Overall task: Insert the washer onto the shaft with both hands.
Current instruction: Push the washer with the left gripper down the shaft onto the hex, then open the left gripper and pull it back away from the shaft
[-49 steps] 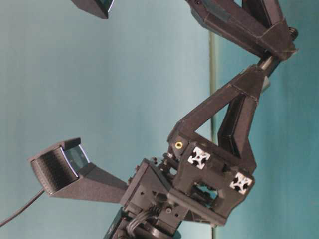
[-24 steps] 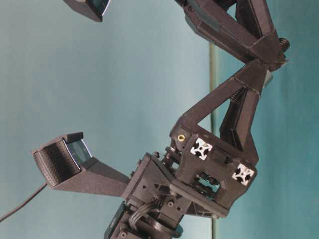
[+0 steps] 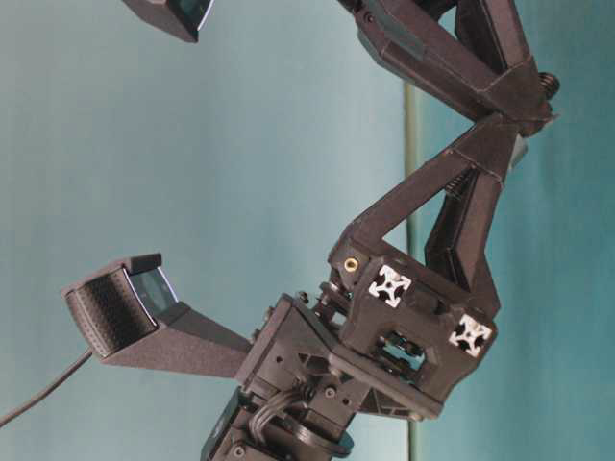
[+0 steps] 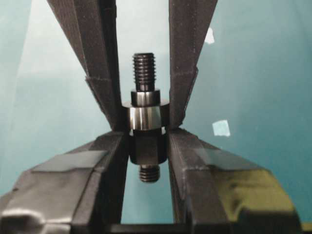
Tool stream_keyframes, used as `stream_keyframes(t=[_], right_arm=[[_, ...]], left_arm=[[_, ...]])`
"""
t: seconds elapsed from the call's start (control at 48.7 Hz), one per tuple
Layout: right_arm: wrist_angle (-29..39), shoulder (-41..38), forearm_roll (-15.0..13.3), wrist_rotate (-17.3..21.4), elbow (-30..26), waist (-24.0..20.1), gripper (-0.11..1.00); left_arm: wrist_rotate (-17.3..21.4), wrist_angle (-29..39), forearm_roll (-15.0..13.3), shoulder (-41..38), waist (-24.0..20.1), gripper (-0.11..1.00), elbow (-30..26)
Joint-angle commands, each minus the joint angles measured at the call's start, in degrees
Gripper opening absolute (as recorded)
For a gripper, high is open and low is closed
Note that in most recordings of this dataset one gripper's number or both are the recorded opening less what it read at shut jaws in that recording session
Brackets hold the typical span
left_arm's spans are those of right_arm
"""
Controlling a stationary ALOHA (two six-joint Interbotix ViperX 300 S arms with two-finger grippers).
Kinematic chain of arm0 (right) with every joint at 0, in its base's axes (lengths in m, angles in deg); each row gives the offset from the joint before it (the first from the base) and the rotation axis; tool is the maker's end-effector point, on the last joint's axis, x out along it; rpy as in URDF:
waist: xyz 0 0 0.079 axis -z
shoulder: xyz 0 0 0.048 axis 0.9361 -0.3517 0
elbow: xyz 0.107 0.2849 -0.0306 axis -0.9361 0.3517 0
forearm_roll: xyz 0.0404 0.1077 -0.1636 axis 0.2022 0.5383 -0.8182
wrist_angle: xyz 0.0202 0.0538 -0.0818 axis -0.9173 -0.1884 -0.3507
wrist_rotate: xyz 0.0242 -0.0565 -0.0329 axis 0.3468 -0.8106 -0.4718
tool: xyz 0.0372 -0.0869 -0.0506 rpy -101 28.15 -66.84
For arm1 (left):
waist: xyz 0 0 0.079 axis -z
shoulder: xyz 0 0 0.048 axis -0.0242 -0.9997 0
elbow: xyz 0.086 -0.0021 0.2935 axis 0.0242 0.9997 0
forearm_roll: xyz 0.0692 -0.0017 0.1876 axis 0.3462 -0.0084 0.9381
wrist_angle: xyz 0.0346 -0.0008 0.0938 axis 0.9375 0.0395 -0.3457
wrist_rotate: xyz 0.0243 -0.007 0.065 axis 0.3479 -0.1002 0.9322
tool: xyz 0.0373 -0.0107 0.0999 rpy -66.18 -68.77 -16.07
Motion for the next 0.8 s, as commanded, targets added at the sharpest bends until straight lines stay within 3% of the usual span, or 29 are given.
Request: stream_keyframes(t=[0.0, 0.37, 0.514, 0.575, 0.781], right_arm=[[-1.1, 0.6, 0.2, 0.2, -1.8, 0.4, 0.0], [-0.6, 0.6, 0.2, 0.1, -1.8, 0.4, 0.0], [0.2, 0.6, 0.2, 0.1, -1.8, 0.4, 0.0], [0.4, 0.6, 0.2, 0.1, -1.8, 0.4, 0.0], [1.4, 0.5, 0.2, 0.0, -1.8, 0.3, 0.0]], left_arm=[[0.1, -0.3, 0.0, 0.1, 0.3, 0.34, -1.0], [0.1, 1.8, 0.0, -0.2, 0.3, 0.36, -2.0], [0.5, 1.8, 0.0, 0.1, 0.3, 0.74, -2.3], [0.7, 1.9, 0.0, 0.1, 0.3, 0.84, -2.3], [1.1, 2.0, 0.0, 0.5, 0.3, 0.76, -2.1]])
